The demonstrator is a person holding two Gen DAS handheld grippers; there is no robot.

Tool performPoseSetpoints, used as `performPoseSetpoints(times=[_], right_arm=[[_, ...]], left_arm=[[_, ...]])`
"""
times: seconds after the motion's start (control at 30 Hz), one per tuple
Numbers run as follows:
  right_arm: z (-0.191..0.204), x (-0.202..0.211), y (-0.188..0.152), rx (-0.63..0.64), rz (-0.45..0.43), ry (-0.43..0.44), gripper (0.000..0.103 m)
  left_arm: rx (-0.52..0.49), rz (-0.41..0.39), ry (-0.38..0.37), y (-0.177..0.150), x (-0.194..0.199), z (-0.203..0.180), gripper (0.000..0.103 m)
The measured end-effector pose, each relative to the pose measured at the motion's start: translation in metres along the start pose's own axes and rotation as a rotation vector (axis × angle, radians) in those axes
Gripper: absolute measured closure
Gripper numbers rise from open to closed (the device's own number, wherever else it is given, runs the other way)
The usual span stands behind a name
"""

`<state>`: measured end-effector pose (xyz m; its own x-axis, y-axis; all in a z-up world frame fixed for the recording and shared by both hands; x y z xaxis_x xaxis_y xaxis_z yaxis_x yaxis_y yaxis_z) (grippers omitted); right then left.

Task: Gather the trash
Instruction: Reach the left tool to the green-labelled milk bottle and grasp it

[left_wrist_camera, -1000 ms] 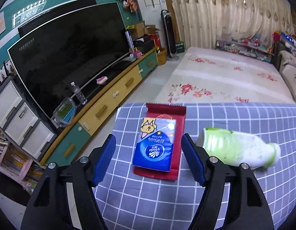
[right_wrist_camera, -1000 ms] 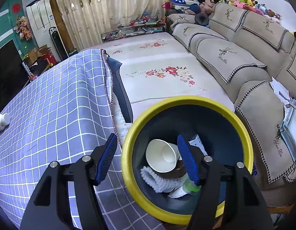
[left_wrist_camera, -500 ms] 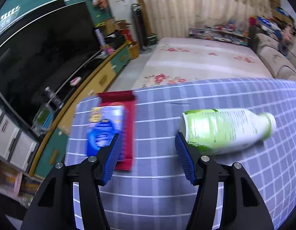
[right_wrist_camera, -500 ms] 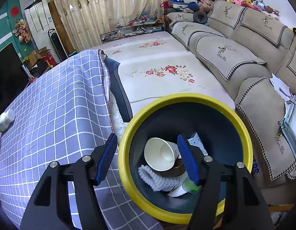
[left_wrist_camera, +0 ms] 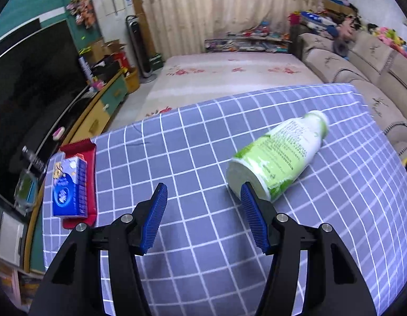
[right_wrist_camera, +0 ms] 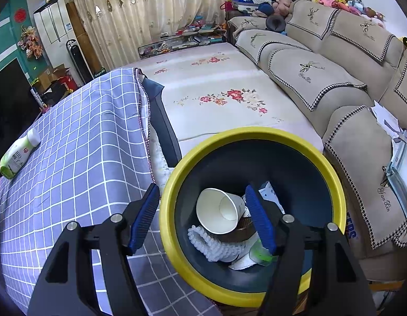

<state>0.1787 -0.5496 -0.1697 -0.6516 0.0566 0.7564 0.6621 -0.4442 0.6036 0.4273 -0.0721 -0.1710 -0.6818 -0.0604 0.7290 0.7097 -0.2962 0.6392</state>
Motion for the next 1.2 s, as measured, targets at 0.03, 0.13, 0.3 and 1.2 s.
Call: performPoseSetpoints(times=[0.03,0.13,0.3,1.2], right_arm=[[-0.001,0.0,0.0,0.0,0.0,0.0,0.039],[-0.002,-0.001,0.002,-0.005,0.001,0.003,0.038],[0.002,-0.002,0.003,-0.005,0.001,0.01,0.038],[-0.003,0.002,-0.002,-0.021,0.011,0.024,0.036]], left_arm=[[-0.008,-0.012,-0.011,0.001,0.004,0.002,0.041],[-0.08,-0.052,-0.071,0.008,0.015,-0.001,0.035],[-0.192,-0.086,-0.163,0.023,0.017,-0.026,0.032],[-0.238,-0.054,-0.418,0.023,-0.021,-0.095,0.035]])
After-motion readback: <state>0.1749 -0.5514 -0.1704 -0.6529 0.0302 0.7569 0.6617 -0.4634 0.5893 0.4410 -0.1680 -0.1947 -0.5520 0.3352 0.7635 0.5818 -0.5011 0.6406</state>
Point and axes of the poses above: each gripper's, at about its wrist camera, not at the fingertips, and x roughly against the way its jaws point, z to its left, y to its top, the point moved 9 cm from there along -x, roughly the way its jaws point, and after that the axes turned 10 degrees about y, right-handed, at the moved point
